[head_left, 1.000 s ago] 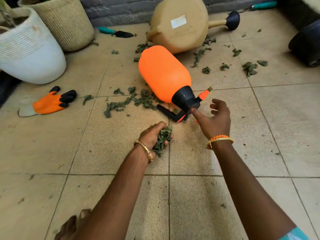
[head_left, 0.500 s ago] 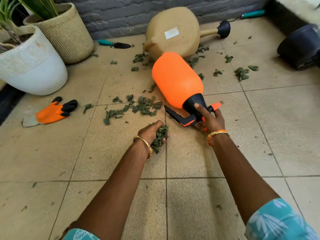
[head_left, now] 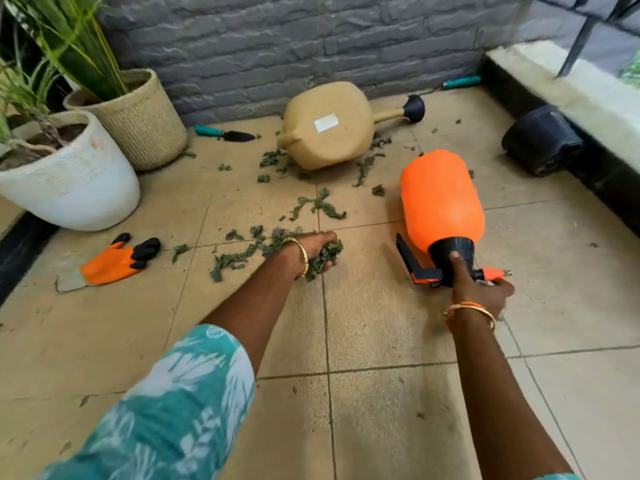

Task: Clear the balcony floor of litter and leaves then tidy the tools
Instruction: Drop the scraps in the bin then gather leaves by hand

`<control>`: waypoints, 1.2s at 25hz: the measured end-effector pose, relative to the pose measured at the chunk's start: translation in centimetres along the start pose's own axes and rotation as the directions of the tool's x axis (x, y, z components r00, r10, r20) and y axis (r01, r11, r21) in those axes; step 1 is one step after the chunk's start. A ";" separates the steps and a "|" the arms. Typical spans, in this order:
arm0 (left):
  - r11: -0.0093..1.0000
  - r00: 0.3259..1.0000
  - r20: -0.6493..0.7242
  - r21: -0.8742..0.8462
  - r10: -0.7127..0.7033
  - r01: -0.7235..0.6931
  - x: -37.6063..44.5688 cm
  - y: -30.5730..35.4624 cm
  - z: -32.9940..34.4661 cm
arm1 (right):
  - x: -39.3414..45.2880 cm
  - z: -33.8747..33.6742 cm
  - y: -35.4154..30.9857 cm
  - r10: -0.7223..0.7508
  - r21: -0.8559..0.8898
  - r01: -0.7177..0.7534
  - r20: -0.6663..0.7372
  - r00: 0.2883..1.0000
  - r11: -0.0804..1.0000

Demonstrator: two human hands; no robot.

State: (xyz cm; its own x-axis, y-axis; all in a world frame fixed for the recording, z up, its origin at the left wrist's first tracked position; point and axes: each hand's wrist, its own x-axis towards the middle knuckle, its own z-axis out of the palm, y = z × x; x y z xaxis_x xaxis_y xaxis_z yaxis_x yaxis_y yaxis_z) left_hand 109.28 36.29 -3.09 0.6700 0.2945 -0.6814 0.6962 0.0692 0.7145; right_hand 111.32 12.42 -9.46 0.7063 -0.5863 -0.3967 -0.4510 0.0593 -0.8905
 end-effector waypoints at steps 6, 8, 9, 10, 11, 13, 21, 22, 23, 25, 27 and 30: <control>0.966 0.989 0.149 0.254 0.003 -0.041 -0.6 8.0 -4.3 | -6.3 4.9 -3.4 -0.610 -0.497 0.581 0.125 0.783 0.644; 0.936 0.984 0.179 0.351 -0.027 -0.038 -0.8 10.6 -6.4 | -6.9 7.8 -4.6 -0.583 -0.443 0.709 0.405 0.704 0.548; 0.921 0.980 0.197 0.387 -0.036 -0.044 -0.8 11.7 -7.6 | -7.4 9.1 -5.4 -0.552 -0.429 0.742 0.497 0.670 0.514; 0.907 0.977 0.211 0.417 -0.032 -0.061 -0.6 12.7 -8.7 | -7.9 10.3 -6.0 -0.515 -0.441 0.757 0.555 0.653 0.483; 0.892 0.975 0.223 0.445 -0.021 -0.082 -0.3 13.3 -9.8 | -8.4 11.5 -6.5 -0.471 -0.464 0.763 0.602 0.645 0.451; 0.869 0.973 0.232 0.479 0.010 -0.123 0.2 13.4 -12.0 | -9.9 13.8 -6.1 -0.353 -0.504 0.741 0.662 0.661 0.443; 0.990 0.992 0.028 0.069 0.120 -0.122 5.0 0.9 -17.2 | -12.9 16.5 4.3 -0.178 -0.692 0.646 0.626 0.759 0.321; 0.994 0.995 -0.005 0.023 0.103 -0.103 5.7 -0.2 -17.5 | -13.3 17.1 4.6 -0.208 -0.672 0.655 0.626 0.752 0.346; 0.995 0.994 -0.048 -0.010 0.099 -0.099 6.8 -1.3 -17.8 | -13.6 18.1 4.7 -0.227 -0.639 0.671 0.638 0.736 0.377; 0.993 0.989 -0.113 -0.058 0.093 -0.100 7.9 -2.9 -18.2 | -14.4 20.5 4.7 -0.234 -0.558 0.703 0.685 0.690 0.441; 0.976 0.991 -0.120 -0.199 0.062 -0.086 9.1 -4.0 -18.7 | -15.0 22.5 5.1 -0.244 -0.493 0.725 0.719 0.651 0.480; 0.937 0.991 -0.122 -0.339 0.049 -0.088 8.7 -4.8 -18.8 | -14.9 23.0 6.8 -0.421 -0.428 0.804 0.693 0.586 0.413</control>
State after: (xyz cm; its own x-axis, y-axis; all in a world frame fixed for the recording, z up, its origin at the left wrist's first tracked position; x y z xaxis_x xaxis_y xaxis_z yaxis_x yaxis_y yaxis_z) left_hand 106.98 56.45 -9.46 0.6670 0.4118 -0.6209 0.5058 0.3617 0.7832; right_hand 110.30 40.12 -14.76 0.9815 0.1913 -0.0117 0.1475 -0.7928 -0.5913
